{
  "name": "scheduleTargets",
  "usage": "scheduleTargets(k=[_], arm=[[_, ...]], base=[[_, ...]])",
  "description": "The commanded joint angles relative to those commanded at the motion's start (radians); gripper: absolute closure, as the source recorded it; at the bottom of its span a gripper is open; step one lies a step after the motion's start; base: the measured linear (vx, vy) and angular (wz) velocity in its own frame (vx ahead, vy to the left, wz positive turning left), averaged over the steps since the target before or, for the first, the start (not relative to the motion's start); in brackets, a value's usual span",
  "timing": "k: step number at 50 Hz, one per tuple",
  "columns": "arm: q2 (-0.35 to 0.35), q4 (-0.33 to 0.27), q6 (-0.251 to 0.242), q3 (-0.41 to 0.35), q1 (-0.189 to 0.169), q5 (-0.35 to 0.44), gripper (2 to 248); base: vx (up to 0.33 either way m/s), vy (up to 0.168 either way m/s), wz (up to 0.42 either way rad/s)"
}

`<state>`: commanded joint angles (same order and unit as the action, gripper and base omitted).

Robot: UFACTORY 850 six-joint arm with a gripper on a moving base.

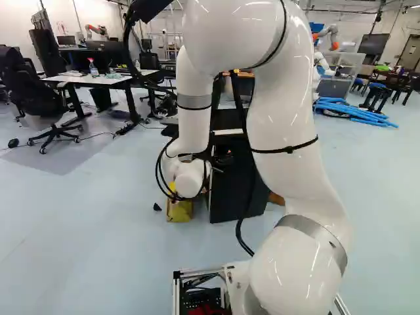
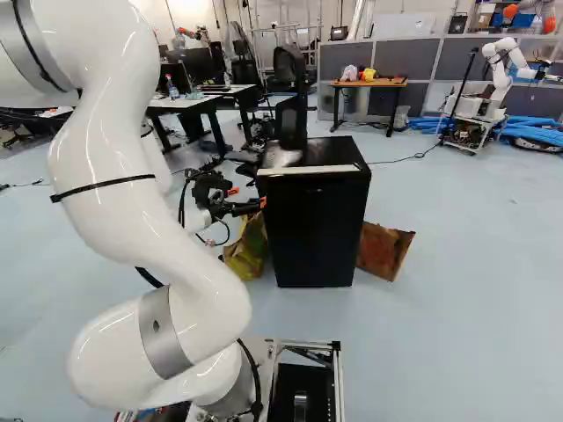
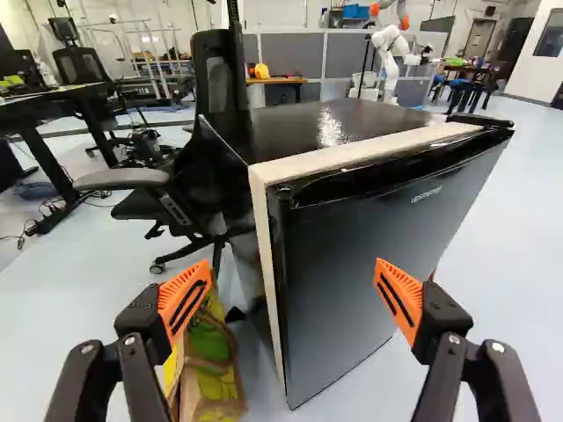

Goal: Grab a drink from the fridge

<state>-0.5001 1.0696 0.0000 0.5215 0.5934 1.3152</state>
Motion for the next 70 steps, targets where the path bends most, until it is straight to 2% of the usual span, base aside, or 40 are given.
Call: scheduleTargets(k=[14,46,70], arm=[[-0.015,0.076,0.000,0.025,0.009,0.033,3],[-0.049,0.080,0.000,0.083,0.005,0.033,3],[-0.051,0.103,0.000,0.087,0.003,0.033,3]], base=[[0.000,0.000,0.000],[0.000,0.000,0.000],[0.000,0.000,0.000]])
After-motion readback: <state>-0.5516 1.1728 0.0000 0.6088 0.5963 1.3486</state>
